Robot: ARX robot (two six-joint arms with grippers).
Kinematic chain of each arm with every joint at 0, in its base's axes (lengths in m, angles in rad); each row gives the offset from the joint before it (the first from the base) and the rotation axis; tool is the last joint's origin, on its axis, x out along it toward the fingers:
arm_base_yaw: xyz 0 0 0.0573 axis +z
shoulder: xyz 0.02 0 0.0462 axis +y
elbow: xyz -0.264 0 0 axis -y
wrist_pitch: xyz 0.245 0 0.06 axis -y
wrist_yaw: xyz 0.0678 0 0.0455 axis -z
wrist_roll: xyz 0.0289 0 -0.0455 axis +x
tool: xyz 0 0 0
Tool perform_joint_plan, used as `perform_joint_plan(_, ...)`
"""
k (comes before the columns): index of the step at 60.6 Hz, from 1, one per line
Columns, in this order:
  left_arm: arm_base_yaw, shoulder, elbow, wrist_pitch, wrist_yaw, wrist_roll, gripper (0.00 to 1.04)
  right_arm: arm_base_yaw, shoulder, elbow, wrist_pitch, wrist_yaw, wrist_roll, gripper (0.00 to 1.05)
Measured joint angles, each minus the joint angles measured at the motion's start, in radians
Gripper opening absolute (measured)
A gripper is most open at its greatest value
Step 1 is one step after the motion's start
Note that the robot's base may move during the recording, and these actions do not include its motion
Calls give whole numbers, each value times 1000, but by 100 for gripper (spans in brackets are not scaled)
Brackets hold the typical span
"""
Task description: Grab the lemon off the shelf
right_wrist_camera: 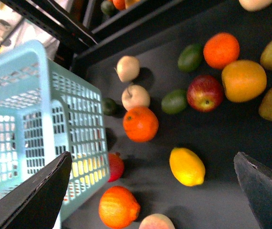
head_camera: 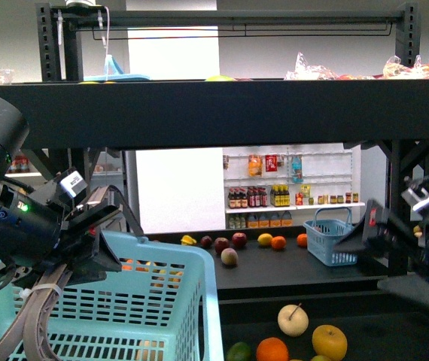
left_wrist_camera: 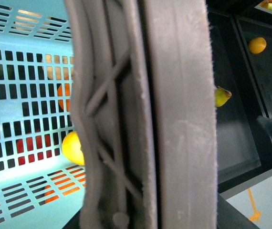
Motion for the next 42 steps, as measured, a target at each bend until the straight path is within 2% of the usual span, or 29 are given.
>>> perform_joint_plan(12, 0, 0, 0, 0, 1, 0, 27, 88, 217, 117, -24, 65, -48, 102)
perform_joint_plan(28, 0, 0, 0, 0, 1, 0, 27, 159, 444, 304, -89, 145, -84, 102)
perform_joint_plan(42, 0, 0, 0, 0, 0, 0, 27, 213, 636, 451, -112, 180, -229, 102)
